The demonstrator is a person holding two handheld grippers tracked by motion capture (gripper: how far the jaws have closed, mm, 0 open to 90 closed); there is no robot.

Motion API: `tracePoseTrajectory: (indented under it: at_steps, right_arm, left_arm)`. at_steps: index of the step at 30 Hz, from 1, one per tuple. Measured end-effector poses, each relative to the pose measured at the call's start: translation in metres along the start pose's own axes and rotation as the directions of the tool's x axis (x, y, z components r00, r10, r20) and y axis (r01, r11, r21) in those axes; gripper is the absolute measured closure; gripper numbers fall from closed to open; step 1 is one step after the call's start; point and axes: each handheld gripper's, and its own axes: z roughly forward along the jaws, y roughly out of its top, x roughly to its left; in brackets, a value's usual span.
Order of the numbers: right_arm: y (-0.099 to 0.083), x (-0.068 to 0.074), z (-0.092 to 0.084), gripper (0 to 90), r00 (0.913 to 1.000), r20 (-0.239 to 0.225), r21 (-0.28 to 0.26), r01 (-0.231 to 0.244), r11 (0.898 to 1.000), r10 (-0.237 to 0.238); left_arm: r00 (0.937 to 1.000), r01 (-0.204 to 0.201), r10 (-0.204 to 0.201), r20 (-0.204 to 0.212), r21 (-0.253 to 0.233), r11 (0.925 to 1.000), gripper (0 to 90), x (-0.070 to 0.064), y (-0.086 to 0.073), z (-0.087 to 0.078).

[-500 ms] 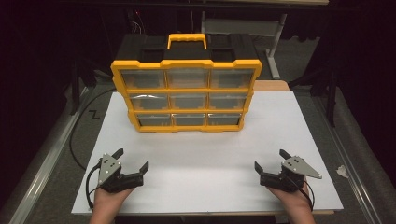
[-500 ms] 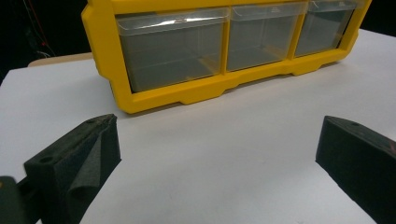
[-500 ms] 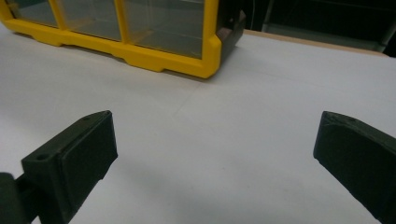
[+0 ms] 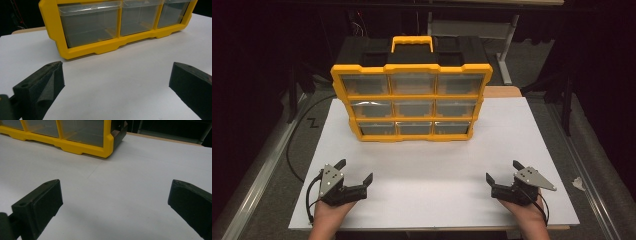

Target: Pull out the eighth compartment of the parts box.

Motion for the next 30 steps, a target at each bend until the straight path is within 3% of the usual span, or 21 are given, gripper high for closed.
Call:
tracePoseTrajectory:
  at_steps: [24,28,30]
  right_arm:
    - [0.009,0.011,0.020,1.0,0.9991,-0.014,0.006,0.041,0.999,-0.041]
    - [0.012,0.014,0.026,1.1,0.9994,-0.031,0.007,0.014,1.000,-0.014]
    - [0.015,0.017,0.030,1.0,0.9994,-0.027,0.004,0.023,1.000,-0.023]
  left_arm:
    - [0.9997,0.005,-0.005,0.024,-0.014,0.9999,0.7,0.000,0.000,0.002]
    - [0.9997,-0.002,0.002,0.026,-0.019,0.9998,0.5,-0.001,0.000,0.003]
    - [0.9996,-0.006,0.006,0.027,-0.018,0.9998,0.3,-0.001,-0.001,0.003]
